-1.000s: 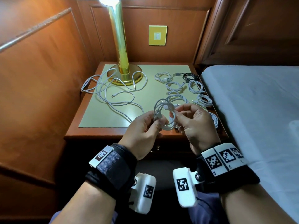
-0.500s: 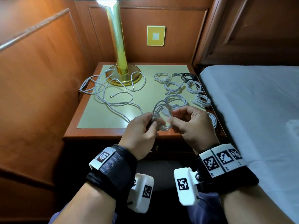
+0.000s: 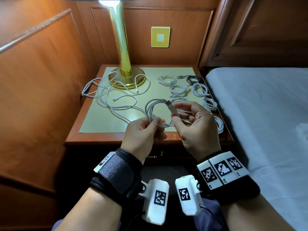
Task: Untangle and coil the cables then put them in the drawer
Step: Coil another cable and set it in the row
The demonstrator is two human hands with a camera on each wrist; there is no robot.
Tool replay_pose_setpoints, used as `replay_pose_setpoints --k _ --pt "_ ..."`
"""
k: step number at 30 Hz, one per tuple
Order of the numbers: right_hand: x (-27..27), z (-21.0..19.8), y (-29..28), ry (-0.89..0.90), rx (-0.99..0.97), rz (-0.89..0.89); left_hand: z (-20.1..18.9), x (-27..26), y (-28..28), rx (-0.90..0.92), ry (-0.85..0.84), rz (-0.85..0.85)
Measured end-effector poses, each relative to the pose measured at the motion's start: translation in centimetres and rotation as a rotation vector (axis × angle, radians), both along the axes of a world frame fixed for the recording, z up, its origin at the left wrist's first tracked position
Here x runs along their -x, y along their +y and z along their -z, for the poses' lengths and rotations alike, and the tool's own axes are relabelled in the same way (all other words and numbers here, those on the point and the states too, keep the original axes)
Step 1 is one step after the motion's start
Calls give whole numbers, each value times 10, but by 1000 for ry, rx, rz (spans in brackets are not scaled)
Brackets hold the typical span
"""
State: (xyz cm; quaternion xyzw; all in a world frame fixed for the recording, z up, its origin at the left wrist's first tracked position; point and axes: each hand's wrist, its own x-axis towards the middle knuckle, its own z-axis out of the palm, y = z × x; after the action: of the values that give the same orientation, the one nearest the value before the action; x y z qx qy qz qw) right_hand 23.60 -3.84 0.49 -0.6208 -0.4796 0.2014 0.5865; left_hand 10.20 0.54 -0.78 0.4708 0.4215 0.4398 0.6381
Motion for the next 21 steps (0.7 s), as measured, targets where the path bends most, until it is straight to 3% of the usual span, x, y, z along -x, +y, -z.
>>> replay_pose_setpoints --k 5,10,12,17,21 --pt "1 -2 1 123 -44 38 -4 1 0 9 -73 -5" --pt "5 -4 7 671 48 110 -6 2 -1 -107 -40 21" --pt "5 -6 7 790 132 58 -6 3 -1 -115 -14 48" --pt "0 -10 4 820 154 -86 -8 7 0 0 -7 95" --pt "-2 -4 5 686 140 -108 -9 8 0 144 -77 122"
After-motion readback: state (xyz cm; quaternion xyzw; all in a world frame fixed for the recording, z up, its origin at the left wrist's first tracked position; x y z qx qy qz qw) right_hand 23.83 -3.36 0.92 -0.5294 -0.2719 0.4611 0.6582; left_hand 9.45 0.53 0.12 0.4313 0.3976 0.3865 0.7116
